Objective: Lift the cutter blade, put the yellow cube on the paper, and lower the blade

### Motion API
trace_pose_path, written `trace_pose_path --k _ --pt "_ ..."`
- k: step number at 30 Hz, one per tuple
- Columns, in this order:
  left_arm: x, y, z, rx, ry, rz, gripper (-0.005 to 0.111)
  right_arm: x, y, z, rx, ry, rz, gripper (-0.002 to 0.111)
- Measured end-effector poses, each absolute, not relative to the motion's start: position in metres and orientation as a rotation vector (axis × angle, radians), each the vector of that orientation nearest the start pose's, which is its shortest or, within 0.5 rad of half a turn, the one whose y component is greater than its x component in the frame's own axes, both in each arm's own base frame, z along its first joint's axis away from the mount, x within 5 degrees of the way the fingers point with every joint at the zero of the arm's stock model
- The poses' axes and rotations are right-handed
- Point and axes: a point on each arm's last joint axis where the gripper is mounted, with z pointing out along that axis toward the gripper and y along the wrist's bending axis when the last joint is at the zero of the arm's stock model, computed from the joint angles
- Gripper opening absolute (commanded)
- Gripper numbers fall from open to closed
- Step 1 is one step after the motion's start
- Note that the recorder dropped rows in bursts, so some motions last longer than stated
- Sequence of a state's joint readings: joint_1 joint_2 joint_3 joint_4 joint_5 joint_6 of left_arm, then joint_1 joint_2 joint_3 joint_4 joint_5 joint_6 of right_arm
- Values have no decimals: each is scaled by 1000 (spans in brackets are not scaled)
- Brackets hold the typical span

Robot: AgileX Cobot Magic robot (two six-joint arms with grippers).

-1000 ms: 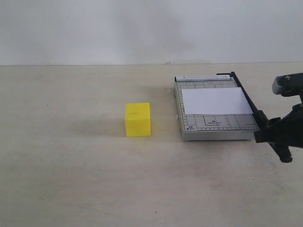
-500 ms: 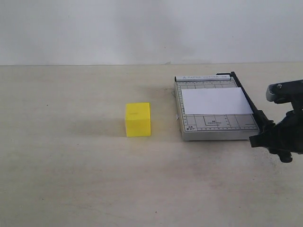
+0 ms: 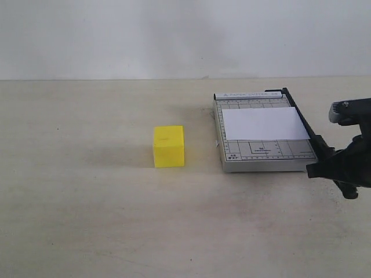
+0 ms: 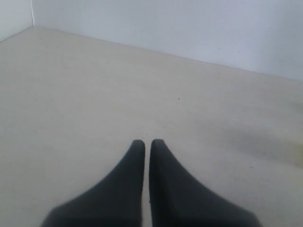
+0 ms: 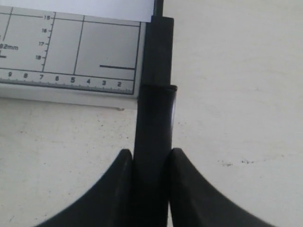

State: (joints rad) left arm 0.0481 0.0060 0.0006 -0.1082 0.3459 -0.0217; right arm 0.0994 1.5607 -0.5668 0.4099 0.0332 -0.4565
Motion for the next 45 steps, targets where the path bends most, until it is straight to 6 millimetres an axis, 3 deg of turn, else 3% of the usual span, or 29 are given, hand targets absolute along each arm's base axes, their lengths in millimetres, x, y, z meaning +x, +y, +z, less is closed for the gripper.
trace_pose_path --k 6,16,24,30,33,38,43,45 --pt "54 -1 182 -132 1830 -87 4 259 27 157 -180 2468 41 0" --pt "54 -1 182 -132 1830 -87 4 250 24 219 -131 2183 25 0" --pt "54 -1 182 -132 1830 -87 4 261 25 258 -127 2060 37 0" --pt "54 -1 182 -132 1830 -87 4 264 26 265 -130 2040 36 0" --pt "54 -1 182 -132 1830 -87 4 264 26 265 -133 2042 36 11" --pt "54 -1 182 -132 1830 -87 4 263 26 267 -148 2047 38 43" --pt "54 -1 182 -132 1830 -87 4 259 26 282 -160 1992 31 47" --pt "54 -1 182 -132 1830 -87 4 249 26 298 -166 1934 29 47"
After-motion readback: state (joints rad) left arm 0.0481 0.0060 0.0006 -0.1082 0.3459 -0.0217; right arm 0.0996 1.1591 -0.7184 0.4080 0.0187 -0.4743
